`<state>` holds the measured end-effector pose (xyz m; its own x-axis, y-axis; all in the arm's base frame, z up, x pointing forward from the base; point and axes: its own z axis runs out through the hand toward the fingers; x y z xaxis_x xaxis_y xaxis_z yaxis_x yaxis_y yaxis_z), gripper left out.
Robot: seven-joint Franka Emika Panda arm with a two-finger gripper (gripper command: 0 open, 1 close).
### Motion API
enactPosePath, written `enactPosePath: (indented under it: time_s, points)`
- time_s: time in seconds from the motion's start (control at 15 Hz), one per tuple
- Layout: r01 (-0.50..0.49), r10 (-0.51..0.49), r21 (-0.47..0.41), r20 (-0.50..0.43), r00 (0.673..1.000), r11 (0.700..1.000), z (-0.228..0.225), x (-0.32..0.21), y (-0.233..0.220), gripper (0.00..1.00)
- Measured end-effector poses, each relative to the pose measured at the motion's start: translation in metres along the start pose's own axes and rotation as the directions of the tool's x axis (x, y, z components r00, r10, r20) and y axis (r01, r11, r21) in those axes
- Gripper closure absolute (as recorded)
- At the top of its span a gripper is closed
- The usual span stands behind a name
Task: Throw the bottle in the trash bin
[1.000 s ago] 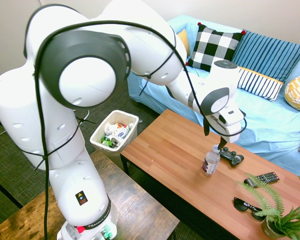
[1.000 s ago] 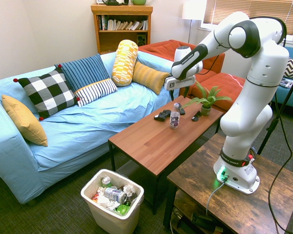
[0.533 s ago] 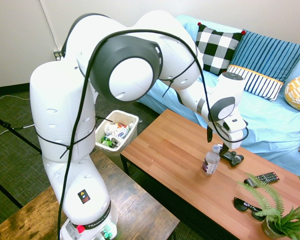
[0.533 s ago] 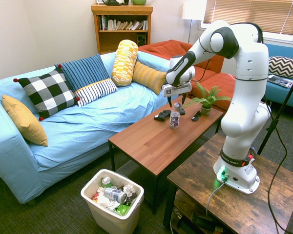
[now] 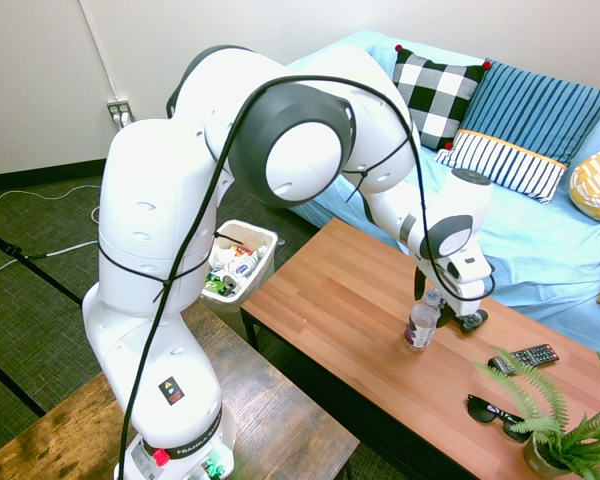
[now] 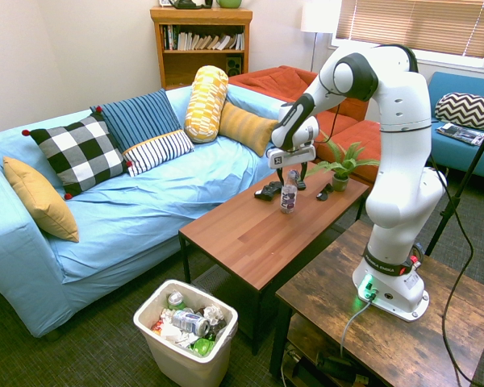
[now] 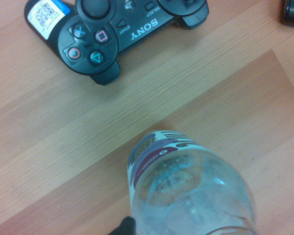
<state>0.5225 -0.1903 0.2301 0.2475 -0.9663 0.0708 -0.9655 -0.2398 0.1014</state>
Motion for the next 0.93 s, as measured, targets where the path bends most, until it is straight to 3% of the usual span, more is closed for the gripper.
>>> enactPosePath:
  time_s: [0.93]
  points:
    - [0.019,-0.019,0.025,0.023,1.000,1.000,-0.007,0.006,-0.002,1.00]
